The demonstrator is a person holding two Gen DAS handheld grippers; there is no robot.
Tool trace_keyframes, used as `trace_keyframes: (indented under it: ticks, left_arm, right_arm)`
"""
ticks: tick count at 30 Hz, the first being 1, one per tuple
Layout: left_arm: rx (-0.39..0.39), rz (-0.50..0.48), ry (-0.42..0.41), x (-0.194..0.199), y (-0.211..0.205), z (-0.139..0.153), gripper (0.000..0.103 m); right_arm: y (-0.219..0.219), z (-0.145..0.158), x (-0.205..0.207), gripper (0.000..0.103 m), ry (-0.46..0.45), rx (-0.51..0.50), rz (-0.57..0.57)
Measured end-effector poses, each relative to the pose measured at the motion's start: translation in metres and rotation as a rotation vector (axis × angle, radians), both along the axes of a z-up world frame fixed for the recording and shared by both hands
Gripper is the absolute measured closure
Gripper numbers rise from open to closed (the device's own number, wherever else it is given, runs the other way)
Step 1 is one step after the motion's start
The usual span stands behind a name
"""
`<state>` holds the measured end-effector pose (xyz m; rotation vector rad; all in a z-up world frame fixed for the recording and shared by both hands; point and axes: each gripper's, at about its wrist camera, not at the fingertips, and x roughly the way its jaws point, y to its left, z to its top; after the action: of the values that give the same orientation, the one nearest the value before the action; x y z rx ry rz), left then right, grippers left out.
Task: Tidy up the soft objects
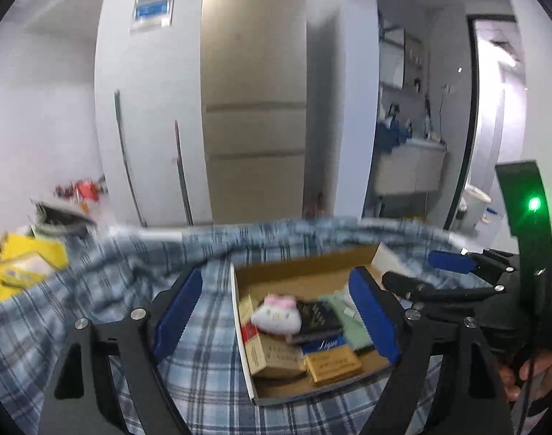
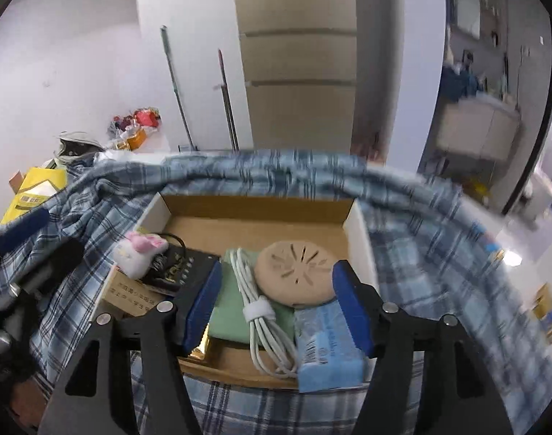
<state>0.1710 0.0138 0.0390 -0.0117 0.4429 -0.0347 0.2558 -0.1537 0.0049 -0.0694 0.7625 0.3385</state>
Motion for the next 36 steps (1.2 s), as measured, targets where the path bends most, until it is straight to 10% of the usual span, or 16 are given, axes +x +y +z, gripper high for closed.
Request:
trace_keyframes:
  ticks: [16,36]
  left_arm:
    - [-0.044,-0.049,-0.322,-0.133,-0.007,0.069,0.0]
    - [0.09,0.027,-0.389,-0.159,-0.025,-0.017,0.0]
  right_arm:
    - [-0.038,0.097,-0.122,0.009,-0.417,0.07,-0.035]
    - [-0.045,0.044,-0.19,0.0,-0.611,0.129,-0.008]
